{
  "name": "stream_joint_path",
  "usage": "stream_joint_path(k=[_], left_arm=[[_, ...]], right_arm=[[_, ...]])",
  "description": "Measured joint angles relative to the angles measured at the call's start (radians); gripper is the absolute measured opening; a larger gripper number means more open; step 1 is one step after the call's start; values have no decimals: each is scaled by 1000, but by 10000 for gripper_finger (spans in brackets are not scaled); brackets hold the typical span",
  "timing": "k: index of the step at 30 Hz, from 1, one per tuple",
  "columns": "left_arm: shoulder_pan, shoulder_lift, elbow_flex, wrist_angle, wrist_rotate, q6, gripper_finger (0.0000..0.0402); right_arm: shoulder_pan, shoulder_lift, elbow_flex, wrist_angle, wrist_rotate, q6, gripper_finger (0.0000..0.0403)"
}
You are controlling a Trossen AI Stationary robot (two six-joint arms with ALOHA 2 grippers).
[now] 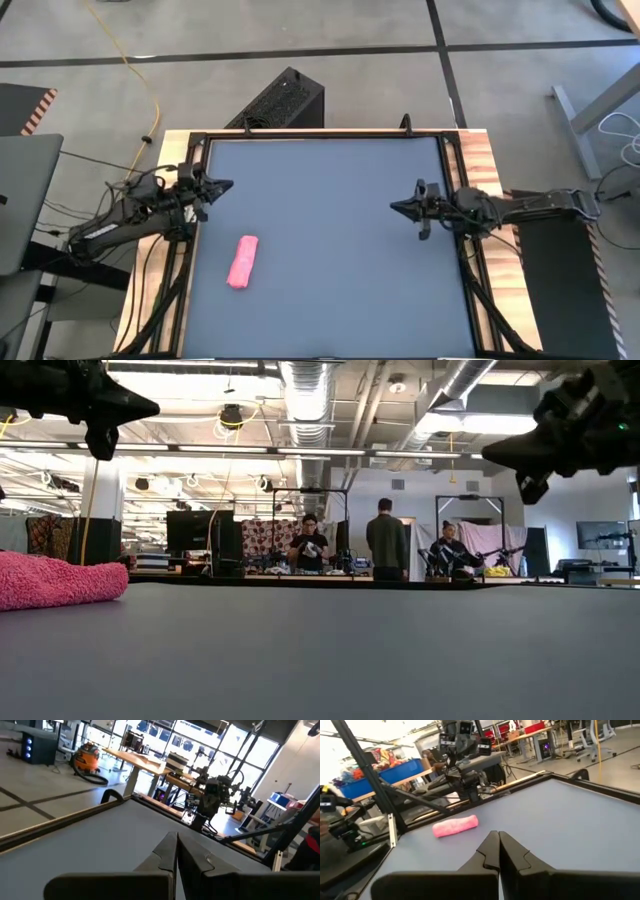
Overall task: Roll towel
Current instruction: Return to Home Position
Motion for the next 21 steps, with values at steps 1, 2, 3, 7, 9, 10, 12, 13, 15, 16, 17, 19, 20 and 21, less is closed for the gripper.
stream_joint_path(k=[1,2,3,7,9,10,12,13,15,16,17,19,20,21], left_arm=[[0,0,0,1,1,1,0],[0,0,0,2,3,1,0],[0,0,-7,14,6,1,0],[-2,0,-82,100,72,-35,0],[-5,0,-137,202,114,-65,0],[-7,0,-162,249,124,-77,0],[-12,0,-200,320,128,-82,0],[-14,0,-216,339,128,-82,0],[-18,0,-245,351,128,-82,0],[-20,1,-253,349,130,-81,0],[-21,2,-261,348,134,-79,0],[-24,6,-266,337,142,-57,0],[-24,9,-269,326,147,-47,0],[-24,9,-275,311,148,-35,0]], right_arm=[[0,-18,-13,-1,-8,-7,17],[1,-36,-27,-2,-12,-9,18],[2,-52,-41,-2,-14,-9,18],[4,-112,-52,-73,-14,-11,18],[4,-138,-52,-82,-14,-29,18],[4,-153,-52,-85,-14,-43,18],[4,-180,-53,-86,-14,-77,18],[4,-194,-53,-90,-14,-90,18],[4,-219,-53,-101,-16,-112,18],[4,-229,-53,-107,-20,-114,18],[4,-238,-53,-112,-27,-113,18],[4,-247,-53,-130,-34,-113,21],[4,-249,-53,-141,-31,-111,23],[4,-249,-53,-151,-21,-109,25]])
